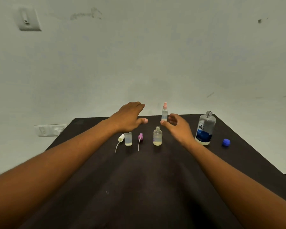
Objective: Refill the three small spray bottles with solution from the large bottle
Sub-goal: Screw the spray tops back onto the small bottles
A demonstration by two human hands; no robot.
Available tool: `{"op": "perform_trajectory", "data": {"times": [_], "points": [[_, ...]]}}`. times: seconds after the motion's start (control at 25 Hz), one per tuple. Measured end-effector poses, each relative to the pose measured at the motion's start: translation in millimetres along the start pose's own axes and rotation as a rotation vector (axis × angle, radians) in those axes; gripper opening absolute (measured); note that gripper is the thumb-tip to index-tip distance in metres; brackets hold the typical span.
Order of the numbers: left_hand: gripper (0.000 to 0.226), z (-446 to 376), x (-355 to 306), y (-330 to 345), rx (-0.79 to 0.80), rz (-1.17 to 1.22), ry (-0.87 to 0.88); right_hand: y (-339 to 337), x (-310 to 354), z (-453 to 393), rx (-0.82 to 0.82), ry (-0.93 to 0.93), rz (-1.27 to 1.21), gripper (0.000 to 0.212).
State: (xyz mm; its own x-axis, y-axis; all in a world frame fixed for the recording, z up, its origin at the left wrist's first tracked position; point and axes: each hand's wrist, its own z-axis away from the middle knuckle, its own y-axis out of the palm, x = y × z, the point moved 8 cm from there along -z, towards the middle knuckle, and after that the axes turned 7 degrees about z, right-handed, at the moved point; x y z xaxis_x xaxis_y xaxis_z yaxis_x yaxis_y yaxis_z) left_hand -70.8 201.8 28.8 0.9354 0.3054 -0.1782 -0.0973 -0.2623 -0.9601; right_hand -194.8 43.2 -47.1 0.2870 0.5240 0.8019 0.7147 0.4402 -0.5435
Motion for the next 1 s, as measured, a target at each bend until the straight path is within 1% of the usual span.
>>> {"op": "perform_trajectory", "data": {"times": [0.16,0.32,0.52,0.68,0.8,0.92,1.0], "points": [[0.07,20,-13,-5,0.012,0.001,-0.002,1,5,28,0.029,0.0,0.008,0.079],[0.069,27,-15,-5,0.011,0.003,-0.007,6,5,39,0.066,0.015,0.022,0.085],[0.068,11,-4,9,0.032,0.019,-0.007,29,-7,29,0.113,0.048,0.029,0.097],[0.066,-20,11,32,0.076,-0.006,-0.016,52,-21,11,0.119,0.079,0.028,0.099],[0.063,-44,21,49,0.135,-0.023,-0.039,63,-30,2,0.092,0.087,0.026,0.088],[0.058,-66,27,67,0.225,-0.042,-0.061,69,-37,-4,0.049,0.074,0.025,0.056],[0.053,-77,27,78,0.292,-0.077,-0.076,67,-40,-7,0.017,0.059,0.023,0.042]]}}
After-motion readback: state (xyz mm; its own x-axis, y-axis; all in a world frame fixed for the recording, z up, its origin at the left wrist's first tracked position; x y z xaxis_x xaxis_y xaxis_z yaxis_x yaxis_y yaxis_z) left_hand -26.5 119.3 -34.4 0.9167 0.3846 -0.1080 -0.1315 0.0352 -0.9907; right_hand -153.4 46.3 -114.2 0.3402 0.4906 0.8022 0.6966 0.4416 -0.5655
